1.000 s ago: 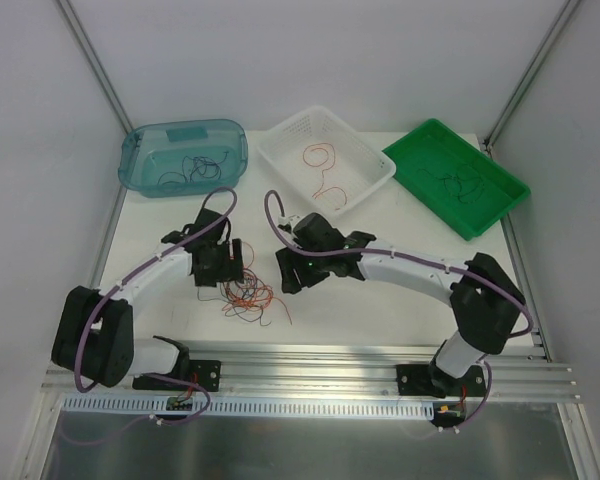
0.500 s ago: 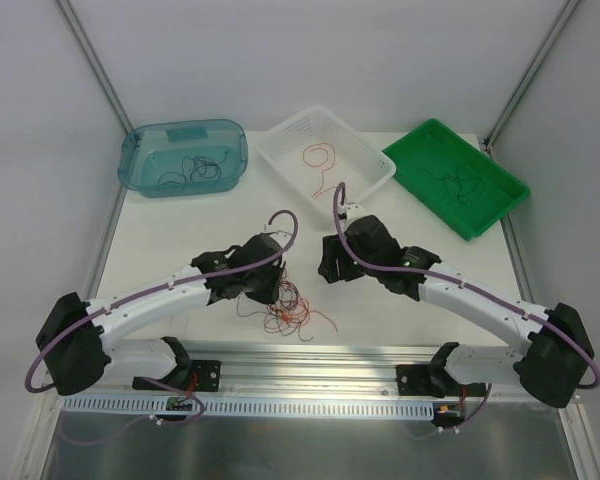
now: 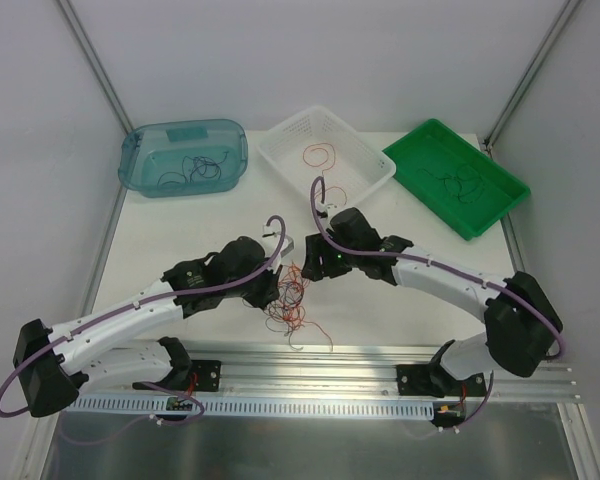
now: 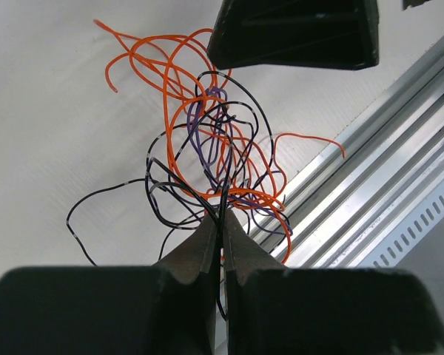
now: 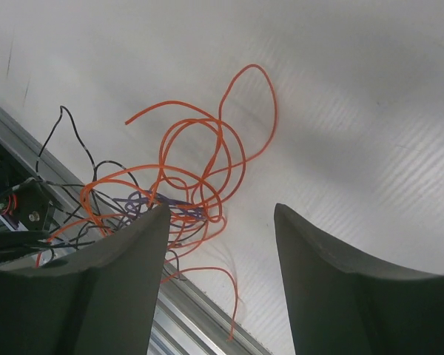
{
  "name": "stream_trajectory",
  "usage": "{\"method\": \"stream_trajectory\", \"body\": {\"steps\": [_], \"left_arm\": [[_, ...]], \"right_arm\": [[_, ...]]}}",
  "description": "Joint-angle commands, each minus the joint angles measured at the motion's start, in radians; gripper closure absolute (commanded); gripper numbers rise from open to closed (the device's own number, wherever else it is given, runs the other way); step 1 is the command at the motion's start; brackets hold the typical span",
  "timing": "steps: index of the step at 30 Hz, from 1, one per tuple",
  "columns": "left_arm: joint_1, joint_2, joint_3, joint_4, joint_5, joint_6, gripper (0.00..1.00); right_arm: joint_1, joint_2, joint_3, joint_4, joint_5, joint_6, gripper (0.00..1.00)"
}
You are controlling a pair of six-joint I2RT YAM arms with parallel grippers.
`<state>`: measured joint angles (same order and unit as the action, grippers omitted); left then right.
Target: Untangle the cables
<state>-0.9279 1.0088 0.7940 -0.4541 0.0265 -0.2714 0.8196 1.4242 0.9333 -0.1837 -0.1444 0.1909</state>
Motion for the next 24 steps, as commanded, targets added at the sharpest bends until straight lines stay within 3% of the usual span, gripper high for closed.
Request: {"method": "stream_trajectory", "body": {"steps": [1, 6, 12, 15, 21, 24], "left_arm": [[0.001, -0.010, -0.016, 0.009, 0.019, 0.024, 1.00], [0.003, -0.006, -0.024, 0.014, 0.007, 0.018, 1.00], [0.003, -0.022, -0.024, 0.017, -0.020, 0.012, 1.00], [0.003, -0.029, -0.030, 0.014, -0.053, 0.005, 1.00], [0.003, -0.047, -0.050, 0.017, -0.108, -0.037, 1.00], [0.017, -0.071, -0.074, -0.006, -0.216, -0.087, 1.00]], "right_arm": [[0.004, 0.045, 0.027, 0.117, -0.106, 0.050, 0.38], [0.012, 0.105, 0.021, 0.181, -0.178, 0.062, 0.39], [0.013, 0.156, 0.001, 0.223, -0.198, 0.059, 0.51], [0.012, 0.165, -0.013, 0.242, -0.215, 0.061, 0.60], [-0.003, 0.131, -0.008, 0.195, -0.137, 0.024, 0.96], [-0.059, 0.067, 0.008, 0.071, -0.051, -0.030, 0.99]]}}
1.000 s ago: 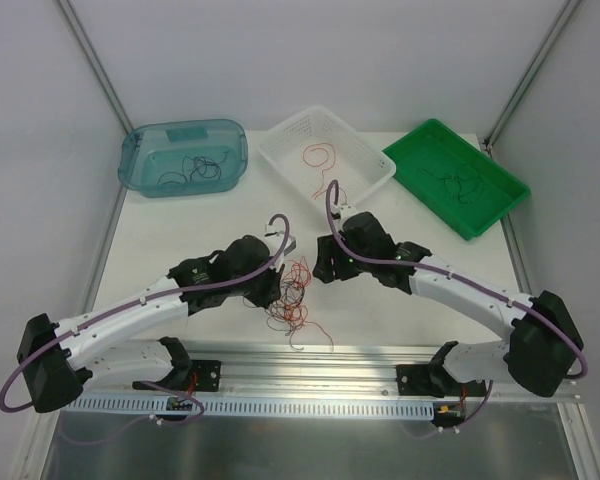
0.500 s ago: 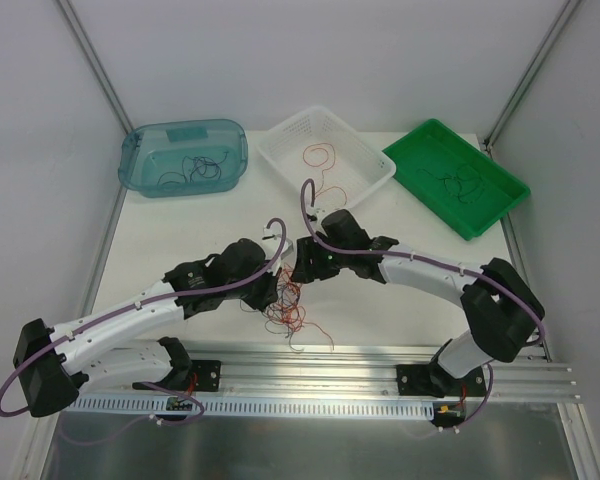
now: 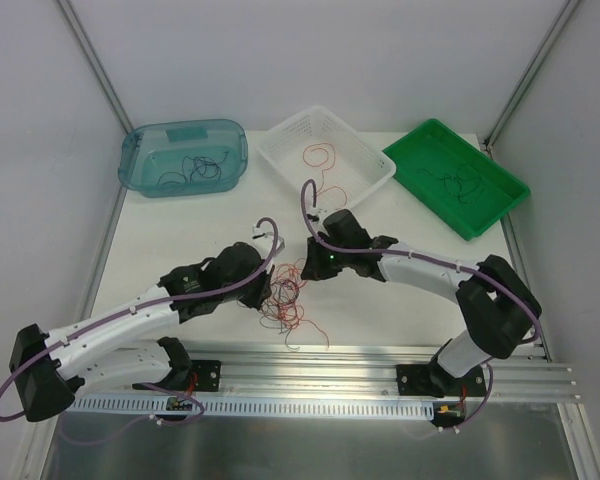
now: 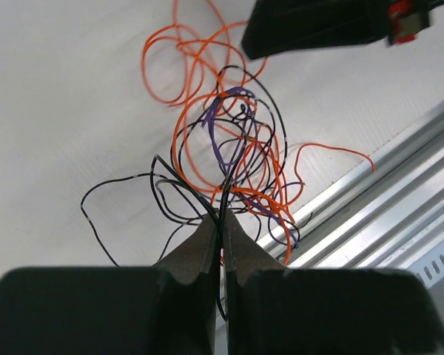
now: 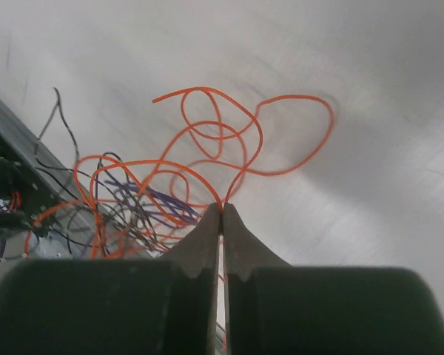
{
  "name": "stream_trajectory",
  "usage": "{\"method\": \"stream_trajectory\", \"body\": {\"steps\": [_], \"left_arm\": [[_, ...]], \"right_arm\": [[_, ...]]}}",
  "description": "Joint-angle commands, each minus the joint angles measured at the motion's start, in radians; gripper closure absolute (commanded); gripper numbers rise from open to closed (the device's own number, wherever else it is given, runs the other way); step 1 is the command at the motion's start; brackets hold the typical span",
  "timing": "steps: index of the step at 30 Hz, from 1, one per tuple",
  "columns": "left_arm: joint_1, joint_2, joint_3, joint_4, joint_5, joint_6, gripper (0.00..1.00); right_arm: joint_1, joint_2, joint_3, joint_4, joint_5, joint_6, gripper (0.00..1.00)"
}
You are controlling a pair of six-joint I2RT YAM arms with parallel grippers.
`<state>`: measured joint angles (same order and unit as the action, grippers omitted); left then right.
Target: Untangle the cables
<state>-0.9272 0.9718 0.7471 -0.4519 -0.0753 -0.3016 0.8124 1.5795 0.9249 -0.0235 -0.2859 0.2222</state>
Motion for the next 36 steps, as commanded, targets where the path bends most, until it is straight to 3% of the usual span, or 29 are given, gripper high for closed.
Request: {"method": "stream_trajectory", "body": {"steps": [1, 4, 5, 8, 12, 21, 28, 33, 36], "left_arm": [[0.030, -0.041, -0.029, -0.024, -0.139, -0.080, 1.00], [0.143, -0.062, -0.032, -0.086, -0.190, -0.171, 1.00], [0.228, -0.068, -0.035, -0.100, -0.189, -0.183, 1.00], [0.370, -0.071, -0.037, -0.143, -0.188, -0.205, 1.00], [0.474, -0.048, -0.012, -0.153, -0.207, -0.208, 1.00], [0.568, 0.083, -0.002, -0.151, -0.219, -0.238, 1.00], [0.588, 0.197, -0.017, -0.133, -0.245, -0.268, 1.00], [0.597, 0.280, -0.029, -0.107, -0.245, -0.295, 1.00], [0.603, 0.307, -0.040, -0.090, -0.248, -0.312, 1.00]], "right_arm": [[-0.074, -0.143, 0.025, -0.128, 0.115, -0.076, 0.99], [-0.174, -0.284, 0.075, -0.307, 0.217, -0.148, 0.99], [-0.226, -0.317, 0.093, -0.396, 0.256, -0.164, 0.99], [-0.321, -0.421, 0.192, -0.551, 0.280, -0.216, 0.99], [-0.386, -0.521, 0.314, -0.682, 0.323, -0.259, 0.99], [-0.467, -0.644, 0.699, -0.834, 0.324, -0.316, 0.99], [-0.472, -0.607, 1.061, -0.902, 0.337, -0.342, 0.99], [-0.472, -0.596, 1.186, -0.874, 0.353, -0.337, 0.99], [-0.472, -0.633, 1.163, -0.842, 0.410, -0.328, 0.99]]}}
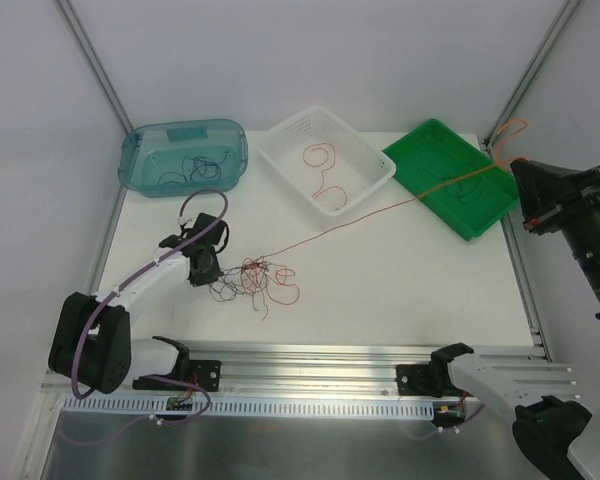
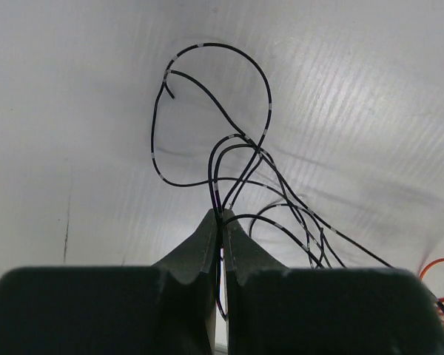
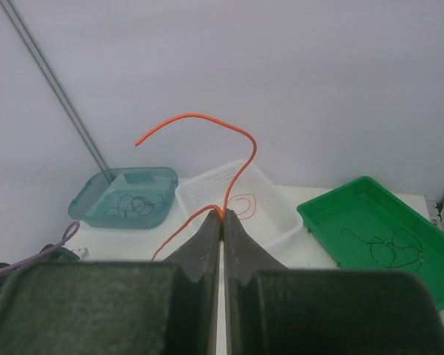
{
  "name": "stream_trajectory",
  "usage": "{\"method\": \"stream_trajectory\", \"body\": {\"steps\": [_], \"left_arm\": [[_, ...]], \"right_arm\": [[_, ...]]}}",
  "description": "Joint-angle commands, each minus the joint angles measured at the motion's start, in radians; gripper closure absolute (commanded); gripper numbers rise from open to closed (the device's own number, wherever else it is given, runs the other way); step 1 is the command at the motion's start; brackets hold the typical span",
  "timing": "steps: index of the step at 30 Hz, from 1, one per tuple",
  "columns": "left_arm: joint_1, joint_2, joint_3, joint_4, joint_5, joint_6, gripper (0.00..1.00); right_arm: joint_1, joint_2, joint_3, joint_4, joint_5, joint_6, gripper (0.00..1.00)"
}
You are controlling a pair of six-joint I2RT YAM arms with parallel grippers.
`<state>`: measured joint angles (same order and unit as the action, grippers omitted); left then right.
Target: Untangle the cables
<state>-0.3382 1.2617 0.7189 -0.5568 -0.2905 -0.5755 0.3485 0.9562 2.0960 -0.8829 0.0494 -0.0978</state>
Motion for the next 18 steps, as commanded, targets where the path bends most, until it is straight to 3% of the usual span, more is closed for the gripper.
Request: {"method": "stream_trajectory", "body": {"steps": [1, 7, 11, 16, 18], "left_arm": [[0.016, 0.018, -0.018, 0.017, -0.038, -0.049, 1.00], [0.077, -0.010, -0.039, 0.032, -0.023, -0.063, 1.00], [0.076, -0.089, 0.002, 0.037, 0.074, -0.006, 1.00], [0.064, -0.189, 0.027, 0.054, 0.204, 0.114, 1.00], [0.056, -0.209, 0.021, 0.060, 0.287, 0.141, 0.99]], "right_arm": [[-0.008, -0.029, -0.036, 0.031, 0.101, -0.006, 0.99], [-0.006, -0.131, -0.175, 0.072, 0.222, -0.026, 0.99], [-0.006, -0.125, -0.295, -0.057, 0.071, -0.002, 0.99], [-0.006, -0.197, -0.912, 0.011, -0.097, 0.159, 0.99], [-0.006, -0.206, -1.037, 0.016, -0.065, 0.200, 0.81]]}}
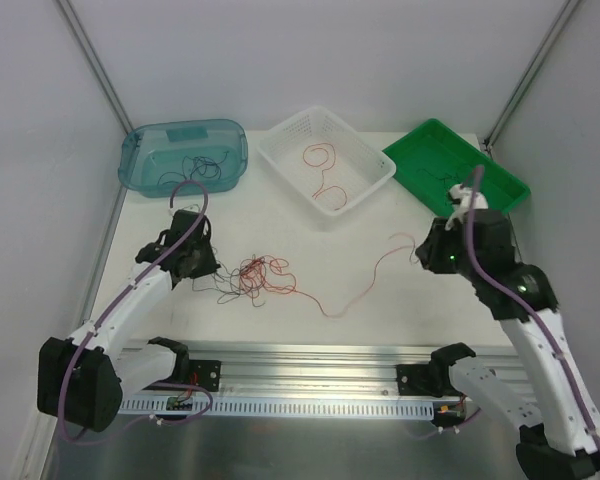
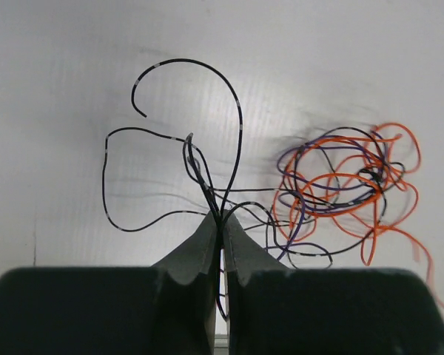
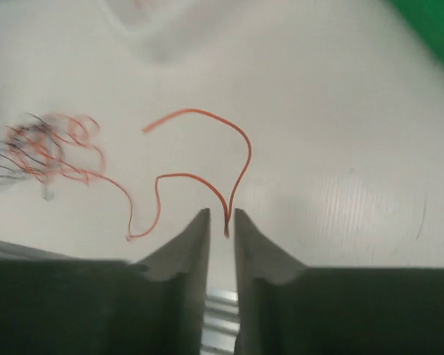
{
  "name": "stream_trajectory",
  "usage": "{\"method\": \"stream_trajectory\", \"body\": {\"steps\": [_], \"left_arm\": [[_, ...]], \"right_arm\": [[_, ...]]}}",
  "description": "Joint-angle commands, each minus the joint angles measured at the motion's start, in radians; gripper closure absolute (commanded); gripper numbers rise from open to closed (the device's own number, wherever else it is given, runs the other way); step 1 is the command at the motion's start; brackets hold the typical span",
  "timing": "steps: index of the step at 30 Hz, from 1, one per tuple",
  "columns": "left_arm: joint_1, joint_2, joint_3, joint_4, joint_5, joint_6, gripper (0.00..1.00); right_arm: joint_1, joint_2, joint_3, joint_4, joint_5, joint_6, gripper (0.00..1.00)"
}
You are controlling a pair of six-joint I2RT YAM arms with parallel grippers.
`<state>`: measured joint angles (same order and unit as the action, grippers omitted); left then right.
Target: Untangle the cables
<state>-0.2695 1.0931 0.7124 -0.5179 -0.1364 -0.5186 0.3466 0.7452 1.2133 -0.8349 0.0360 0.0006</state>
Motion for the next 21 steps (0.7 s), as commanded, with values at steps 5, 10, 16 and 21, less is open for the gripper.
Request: {"method": "stream_trajectory", "body": {"steps": [5, 10, 16, 21], "left_arm": [[-0.048, -0.110, -0.011, 0.044, 0.296, 0.085, 0.86], [-0.100, -0.200, -0.039, 0.047, 0.334, 0.057, 0.41], [-0.109, -0.219, -0.047, 0.052, 0.276, 0.034, 0.23], [-0.108, -0.158, -0.059, 0.071, 0.218, -0.040, 0.28]], "right_arm": [[0.015, 0.066, -0.347, -0.011, 0.002, 0.125, 0.33], [0.176, 0.186, -0.281, 0.129, -0.211, 0.013, 0.22], [0.415, 0.447, -0.184, 0.380, -0.335, -0.086, 0.27], [0.511, 0.672, -0.126, 0.617, -0.442, -0.077, 0.30]]}}
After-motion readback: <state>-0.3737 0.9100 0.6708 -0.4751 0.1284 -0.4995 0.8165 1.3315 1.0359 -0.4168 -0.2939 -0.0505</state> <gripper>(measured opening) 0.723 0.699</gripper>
